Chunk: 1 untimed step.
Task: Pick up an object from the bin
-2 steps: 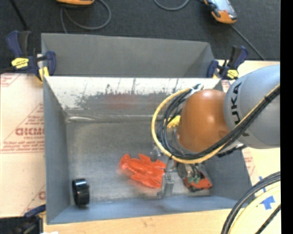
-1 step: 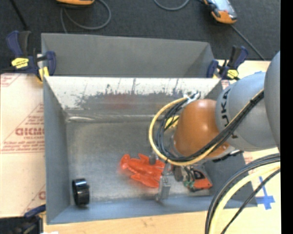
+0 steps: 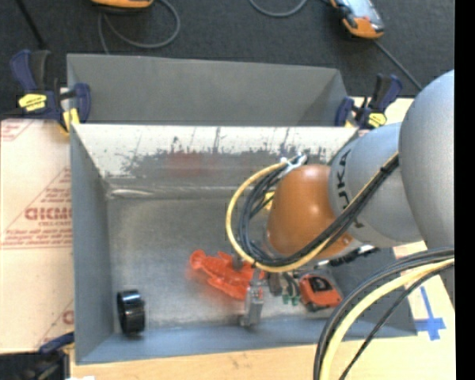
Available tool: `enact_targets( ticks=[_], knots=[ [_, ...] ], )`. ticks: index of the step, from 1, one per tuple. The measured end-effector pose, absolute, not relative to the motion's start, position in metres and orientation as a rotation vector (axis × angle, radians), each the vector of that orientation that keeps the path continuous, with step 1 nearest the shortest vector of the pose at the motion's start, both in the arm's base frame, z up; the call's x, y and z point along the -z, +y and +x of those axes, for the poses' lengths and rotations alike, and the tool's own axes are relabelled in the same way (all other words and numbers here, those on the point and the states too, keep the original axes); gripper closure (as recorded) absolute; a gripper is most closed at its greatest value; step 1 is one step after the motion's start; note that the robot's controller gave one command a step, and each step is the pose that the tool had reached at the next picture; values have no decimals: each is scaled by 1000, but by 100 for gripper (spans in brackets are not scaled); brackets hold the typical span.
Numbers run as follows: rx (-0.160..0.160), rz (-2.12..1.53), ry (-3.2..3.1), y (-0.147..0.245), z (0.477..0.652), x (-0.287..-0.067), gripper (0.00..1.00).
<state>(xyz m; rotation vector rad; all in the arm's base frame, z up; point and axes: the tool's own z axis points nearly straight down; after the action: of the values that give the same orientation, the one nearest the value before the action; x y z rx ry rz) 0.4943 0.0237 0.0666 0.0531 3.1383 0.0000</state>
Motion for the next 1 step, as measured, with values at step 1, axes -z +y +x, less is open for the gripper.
enact_targets(
  ticks=[1],
  knots=[
    [-2, 33, 3135, 34, 515, -74, 100]
  ],
)
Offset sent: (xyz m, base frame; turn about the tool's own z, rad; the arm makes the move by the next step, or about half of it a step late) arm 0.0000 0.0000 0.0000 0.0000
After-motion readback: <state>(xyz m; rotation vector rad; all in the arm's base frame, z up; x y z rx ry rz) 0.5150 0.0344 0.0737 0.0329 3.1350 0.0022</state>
